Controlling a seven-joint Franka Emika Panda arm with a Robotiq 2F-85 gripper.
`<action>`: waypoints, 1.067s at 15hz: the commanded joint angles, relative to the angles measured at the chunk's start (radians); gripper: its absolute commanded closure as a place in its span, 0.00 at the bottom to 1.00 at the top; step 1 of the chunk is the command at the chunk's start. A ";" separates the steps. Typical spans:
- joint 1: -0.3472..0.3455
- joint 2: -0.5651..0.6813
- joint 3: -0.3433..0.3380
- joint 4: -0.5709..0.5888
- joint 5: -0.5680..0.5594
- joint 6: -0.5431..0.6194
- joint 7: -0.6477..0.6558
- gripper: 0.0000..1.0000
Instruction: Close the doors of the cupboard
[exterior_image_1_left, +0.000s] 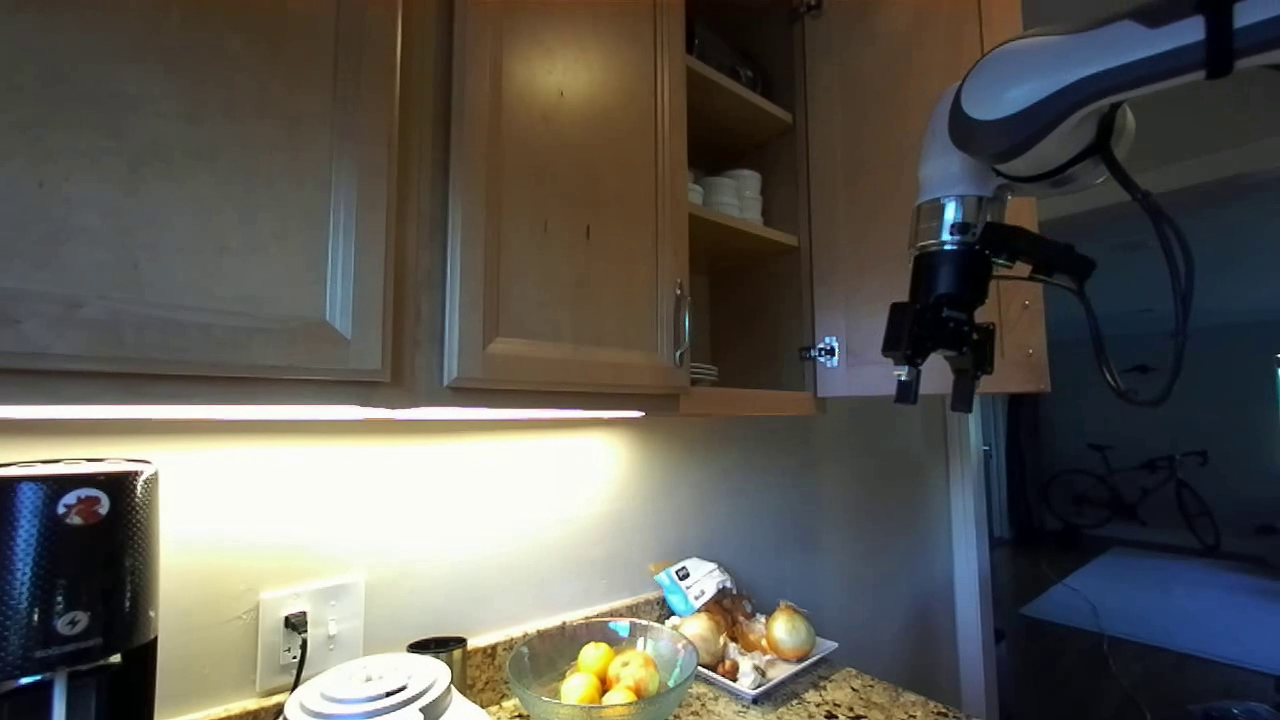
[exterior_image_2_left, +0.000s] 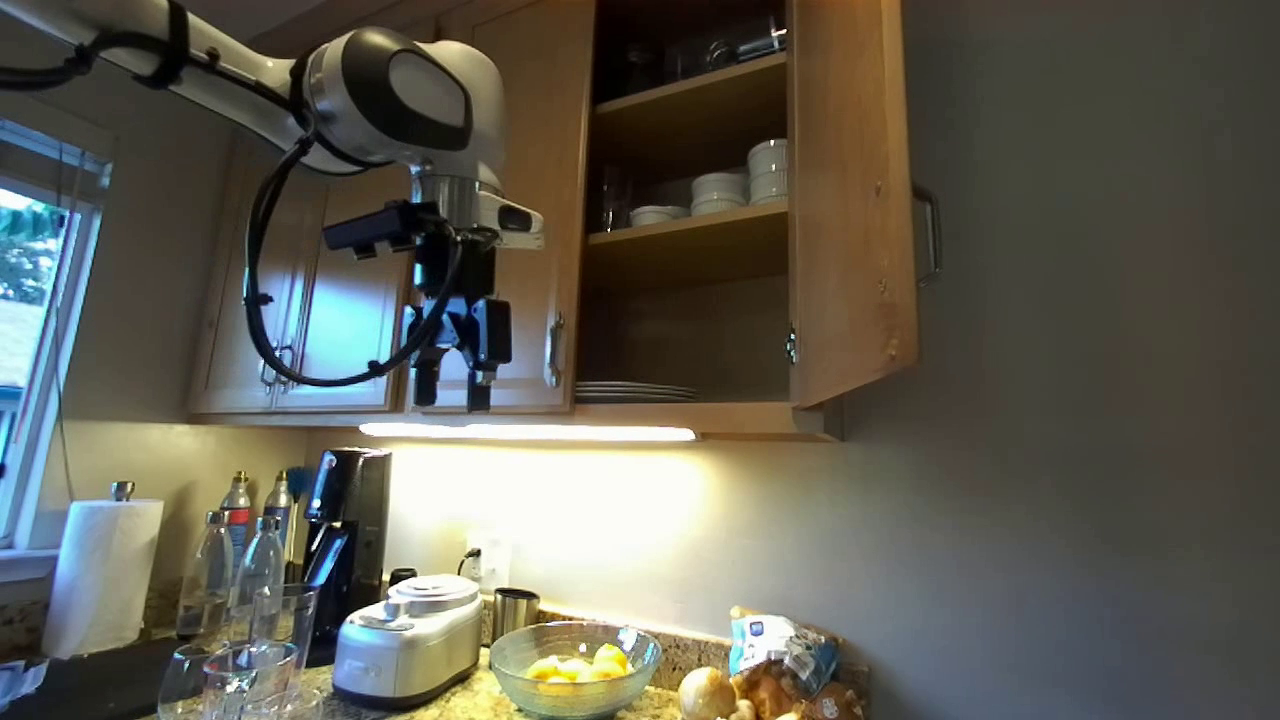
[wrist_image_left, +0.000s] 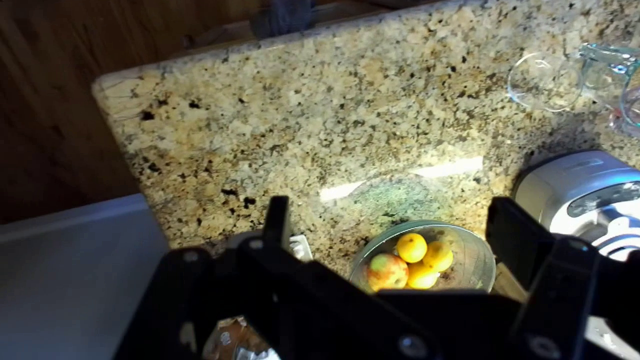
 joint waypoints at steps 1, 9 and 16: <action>-0.021 0.012 -0.044 0.040 -0.054 -0.033 -0.110 0.00; -0.022 0.030 -0.057 0.043 -0.032 -0.003 -0.125 0.00; -0.066 0.012 -0.103 0.051 -0.160 0.010 -0.205 0.00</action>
